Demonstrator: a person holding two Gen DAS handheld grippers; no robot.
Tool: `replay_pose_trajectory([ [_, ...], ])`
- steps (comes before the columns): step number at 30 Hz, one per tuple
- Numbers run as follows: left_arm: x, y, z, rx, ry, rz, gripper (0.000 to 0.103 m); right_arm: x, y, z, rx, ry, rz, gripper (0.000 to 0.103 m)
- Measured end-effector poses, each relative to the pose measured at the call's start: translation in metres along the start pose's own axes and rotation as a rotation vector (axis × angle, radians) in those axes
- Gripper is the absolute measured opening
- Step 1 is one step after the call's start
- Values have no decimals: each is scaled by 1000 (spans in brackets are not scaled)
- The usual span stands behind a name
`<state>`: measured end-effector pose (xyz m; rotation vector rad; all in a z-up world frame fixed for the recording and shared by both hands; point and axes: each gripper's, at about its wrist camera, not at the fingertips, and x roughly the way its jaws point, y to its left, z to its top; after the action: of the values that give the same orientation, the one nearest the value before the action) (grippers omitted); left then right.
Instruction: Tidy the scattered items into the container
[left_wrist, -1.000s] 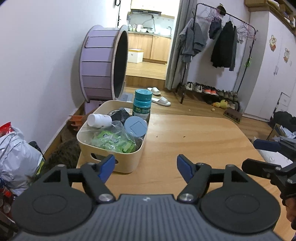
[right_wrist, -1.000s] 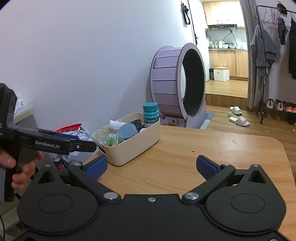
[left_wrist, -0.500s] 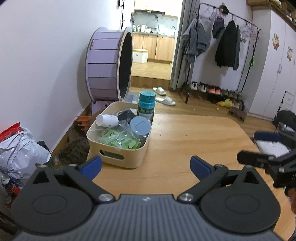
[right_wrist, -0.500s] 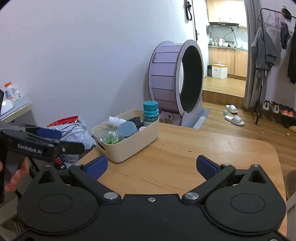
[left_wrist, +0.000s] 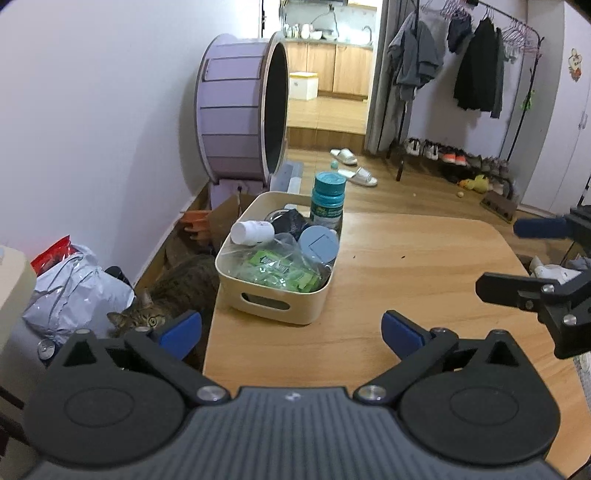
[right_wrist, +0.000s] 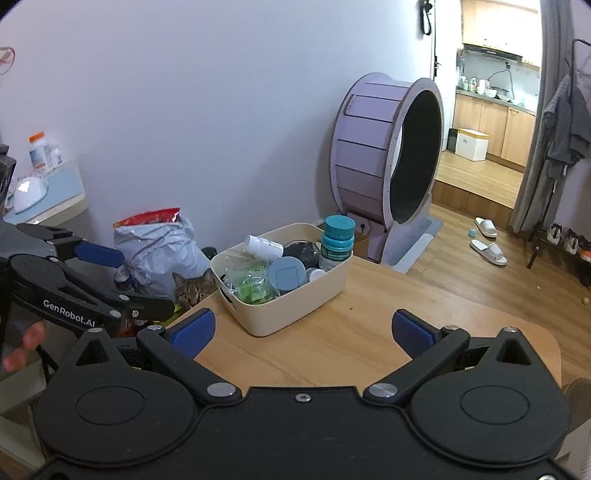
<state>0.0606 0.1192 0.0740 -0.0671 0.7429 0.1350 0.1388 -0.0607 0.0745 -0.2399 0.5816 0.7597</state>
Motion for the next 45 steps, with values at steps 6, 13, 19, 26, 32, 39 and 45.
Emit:
replay_pose_trajectory([
  [6,6,4,10,14,30,13,103,17,10,20,-60,58,14,103],
  [13,14,12,23,9,55,21,103,37,9,39,-86,118,4,103],
  [19,19,11,27,33,79,25,103,51,7,48,-110,178,4,103],
  [26,23,11,29,42,95,28,103,55,2,48,-123,219,0,103],
  [32,25,10,31,44,103,32,103,53,-1,48,-132,228,-4,103],
  [39,27,10,31,46,107,30,103,50,-4,49,-138,230,-3,103],
  [45,27,9,30,49,105,25,103,47,-7,49,-138,228,1,103],
])
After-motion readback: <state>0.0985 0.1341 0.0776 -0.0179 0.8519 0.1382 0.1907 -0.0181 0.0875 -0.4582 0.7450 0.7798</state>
